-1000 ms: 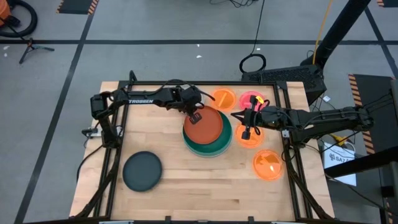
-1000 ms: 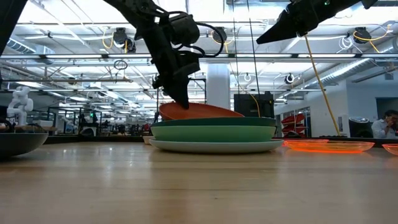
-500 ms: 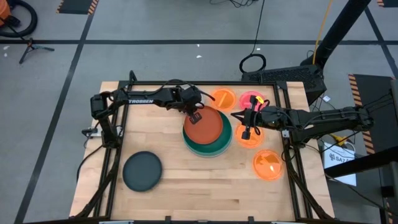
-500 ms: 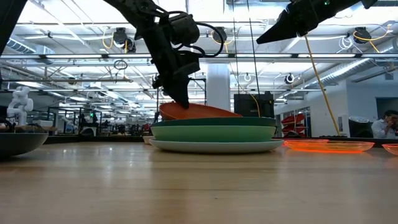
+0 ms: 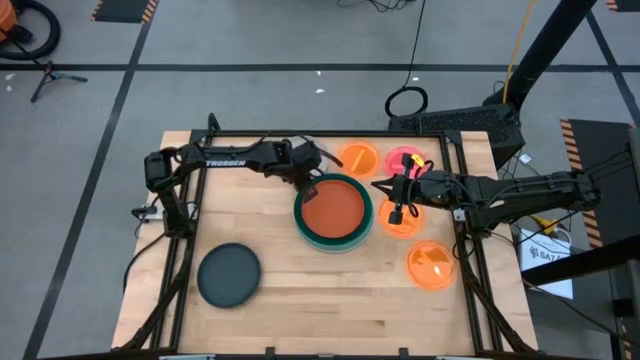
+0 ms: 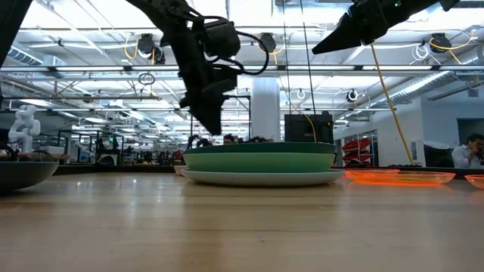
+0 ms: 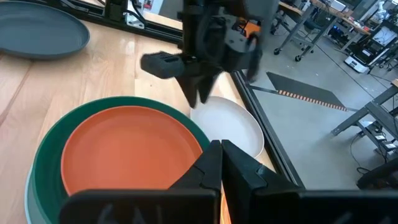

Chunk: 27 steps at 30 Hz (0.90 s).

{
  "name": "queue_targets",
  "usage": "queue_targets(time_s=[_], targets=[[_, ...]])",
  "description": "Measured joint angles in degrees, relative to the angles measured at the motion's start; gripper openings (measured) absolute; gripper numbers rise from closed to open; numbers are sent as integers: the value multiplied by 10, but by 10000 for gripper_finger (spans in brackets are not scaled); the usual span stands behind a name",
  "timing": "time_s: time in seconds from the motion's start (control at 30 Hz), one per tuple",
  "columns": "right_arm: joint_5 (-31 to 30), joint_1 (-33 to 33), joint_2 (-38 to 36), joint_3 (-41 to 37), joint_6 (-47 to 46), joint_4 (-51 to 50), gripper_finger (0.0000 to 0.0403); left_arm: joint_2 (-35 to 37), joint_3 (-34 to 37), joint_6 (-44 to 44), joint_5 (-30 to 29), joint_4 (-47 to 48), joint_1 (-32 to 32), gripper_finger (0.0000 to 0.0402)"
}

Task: Stack plastic plates
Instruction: Stack the black plate on top of the orange plate

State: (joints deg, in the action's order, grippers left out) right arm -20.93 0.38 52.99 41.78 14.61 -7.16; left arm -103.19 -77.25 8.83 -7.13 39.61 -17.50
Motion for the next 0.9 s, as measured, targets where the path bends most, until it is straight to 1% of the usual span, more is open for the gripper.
queue_targets(time_s=[0.27, 0.43, 0.5, 0.6, 0.73, 0.9], targets=[[0, 0, 0, 0, 0, 0, 0, 1, 0, -54, 3, 176, 49, 124], [0, 0, 0, 0, -2, 0, 0, 10, 0, -47, 3, 254, 82, 124], [0, 0, 0, 0, -2, 0, 0, 16, 0, -43, 3, 270, 94, 124], [0, 0, 0, 0, -2, 0, 0, 37, 6, -60, 3, 290, 118, 124], [0, 0, 0, 0, -4, 0, 0, 75, 14, -84, 4, 293, 155, 124], [0, 0, 0, 0, -7, 0, 0, 123, 13, -77, 4, 289, 204, 124]])
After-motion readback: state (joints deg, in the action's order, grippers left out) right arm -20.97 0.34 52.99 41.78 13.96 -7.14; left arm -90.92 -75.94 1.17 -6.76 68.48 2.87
